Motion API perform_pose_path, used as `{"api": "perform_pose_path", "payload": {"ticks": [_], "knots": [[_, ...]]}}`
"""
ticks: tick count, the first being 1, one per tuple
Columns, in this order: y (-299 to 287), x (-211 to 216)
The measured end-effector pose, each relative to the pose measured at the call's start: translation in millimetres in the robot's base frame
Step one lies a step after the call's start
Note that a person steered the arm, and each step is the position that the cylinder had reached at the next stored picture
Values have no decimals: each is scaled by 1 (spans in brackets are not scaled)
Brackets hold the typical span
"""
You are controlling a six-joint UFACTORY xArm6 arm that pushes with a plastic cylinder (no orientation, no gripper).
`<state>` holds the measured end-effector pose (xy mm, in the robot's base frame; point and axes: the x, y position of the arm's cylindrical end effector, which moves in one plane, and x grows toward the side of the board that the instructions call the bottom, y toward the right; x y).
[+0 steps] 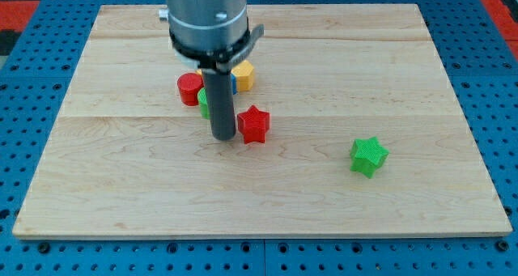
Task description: Move the red star to the center
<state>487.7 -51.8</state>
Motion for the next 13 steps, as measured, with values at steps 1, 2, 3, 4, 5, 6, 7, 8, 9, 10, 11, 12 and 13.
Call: {"api": "perform_pose_path", "payload": {"ticks": [1, 2, 3, 4, 5, 6, 7, 8, 9, 10, 11, 12, 13], "knots": [[13, 32], [69, 35], [95, 22], [73, 2], [46, -2], [36, -4], [36, 0], [31, 13], [5, 18], [-6, 15], [5, 11], [16, 4], [20, -9]]}}
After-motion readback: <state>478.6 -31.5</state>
